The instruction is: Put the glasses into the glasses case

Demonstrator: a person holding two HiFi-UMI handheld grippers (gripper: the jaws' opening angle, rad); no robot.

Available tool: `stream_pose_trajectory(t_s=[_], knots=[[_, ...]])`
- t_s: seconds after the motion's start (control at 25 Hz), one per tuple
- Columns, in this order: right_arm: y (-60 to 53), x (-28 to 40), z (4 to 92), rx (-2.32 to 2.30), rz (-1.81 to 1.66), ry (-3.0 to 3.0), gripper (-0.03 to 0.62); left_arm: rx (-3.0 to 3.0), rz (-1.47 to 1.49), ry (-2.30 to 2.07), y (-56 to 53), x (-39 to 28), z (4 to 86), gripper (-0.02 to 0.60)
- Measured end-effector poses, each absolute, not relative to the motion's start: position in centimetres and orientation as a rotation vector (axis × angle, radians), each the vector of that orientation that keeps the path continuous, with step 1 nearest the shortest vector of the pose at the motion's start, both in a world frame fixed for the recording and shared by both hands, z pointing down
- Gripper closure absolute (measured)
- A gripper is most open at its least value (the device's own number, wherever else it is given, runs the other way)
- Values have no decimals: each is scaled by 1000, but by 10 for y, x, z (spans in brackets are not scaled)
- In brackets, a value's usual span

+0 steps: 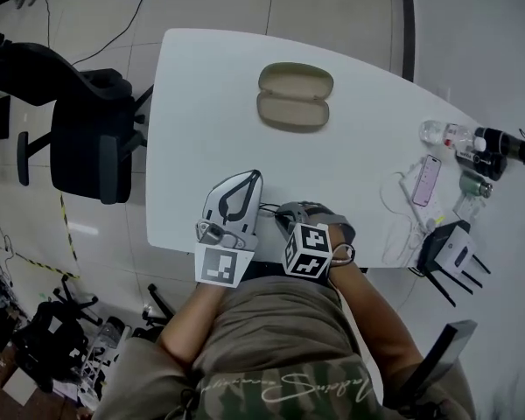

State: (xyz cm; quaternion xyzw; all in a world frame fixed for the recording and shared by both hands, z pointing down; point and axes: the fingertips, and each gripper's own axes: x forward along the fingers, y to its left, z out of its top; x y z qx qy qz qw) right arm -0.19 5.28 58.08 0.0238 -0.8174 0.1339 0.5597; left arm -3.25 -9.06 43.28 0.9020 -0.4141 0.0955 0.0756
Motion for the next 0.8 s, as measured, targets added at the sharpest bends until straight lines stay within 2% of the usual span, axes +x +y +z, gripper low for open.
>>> stream_pose_trajectory(t_s=[0.8], knots=[[68, -12, 560, 157, 225, -1898, 562, 2733, 116, -1281, -30, -62, 404, 577]])
